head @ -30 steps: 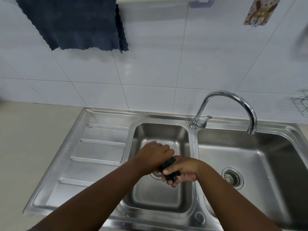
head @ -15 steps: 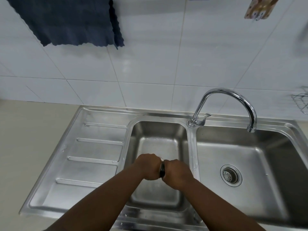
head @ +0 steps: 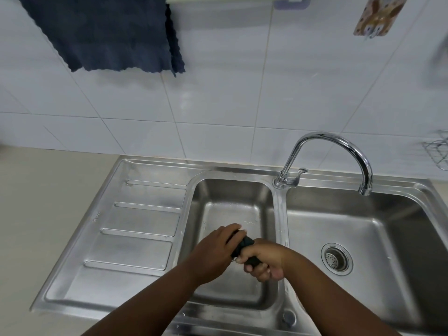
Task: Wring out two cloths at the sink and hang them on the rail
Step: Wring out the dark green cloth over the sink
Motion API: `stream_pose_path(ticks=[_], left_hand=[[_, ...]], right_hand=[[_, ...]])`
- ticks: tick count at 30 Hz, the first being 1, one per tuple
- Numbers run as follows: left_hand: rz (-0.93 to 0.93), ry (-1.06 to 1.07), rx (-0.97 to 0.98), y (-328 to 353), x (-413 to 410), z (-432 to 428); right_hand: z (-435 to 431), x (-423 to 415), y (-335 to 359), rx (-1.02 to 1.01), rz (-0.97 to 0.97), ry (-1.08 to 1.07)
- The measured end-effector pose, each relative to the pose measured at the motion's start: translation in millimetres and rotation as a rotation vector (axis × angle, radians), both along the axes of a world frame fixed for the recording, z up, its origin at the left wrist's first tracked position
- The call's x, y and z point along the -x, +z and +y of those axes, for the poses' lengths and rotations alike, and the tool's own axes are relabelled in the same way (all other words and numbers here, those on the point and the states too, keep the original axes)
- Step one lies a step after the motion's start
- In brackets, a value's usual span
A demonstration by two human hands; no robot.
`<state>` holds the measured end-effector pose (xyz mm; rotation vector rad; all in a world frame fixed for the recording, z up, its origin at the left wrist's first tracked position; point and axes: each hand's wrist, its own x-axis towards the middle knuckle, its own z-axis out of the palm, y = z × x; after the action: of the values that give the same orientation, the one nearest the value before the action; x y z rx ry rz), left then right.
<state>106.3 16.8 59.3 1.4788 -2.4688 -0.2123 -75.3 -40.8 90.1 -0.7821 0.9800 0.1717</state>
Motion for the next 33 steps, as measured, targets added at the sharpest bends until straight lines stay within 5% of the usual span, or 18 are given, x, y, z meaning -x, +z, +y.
stream_pose_path(ticks=[5, 11, 17, 24, 33], left_hand=[[-0.011, -0.071, 0.145, 12, -1, -11], [-0.264, -0.13, 0.084, 21, -6, -25], [-0.455, -0.093, -0.106, 30, 6, -33], [-0.51, -0.014, -0.486, 26, 22, -32], [-0.271, 0.13, -0.857, 0, 24, -19]], right_hand=[[7, -6, 5, -0.133, -0.164, 0.056], [5, -9, 8, 0.015, -0.037, 0.129], [7, -27, -1, 0.479, 0.347, 0.262], [24, -31, -34, 0.869, 0.499, 0.385], [43, -21, -64, 1.523, 0.582, 0.625]])
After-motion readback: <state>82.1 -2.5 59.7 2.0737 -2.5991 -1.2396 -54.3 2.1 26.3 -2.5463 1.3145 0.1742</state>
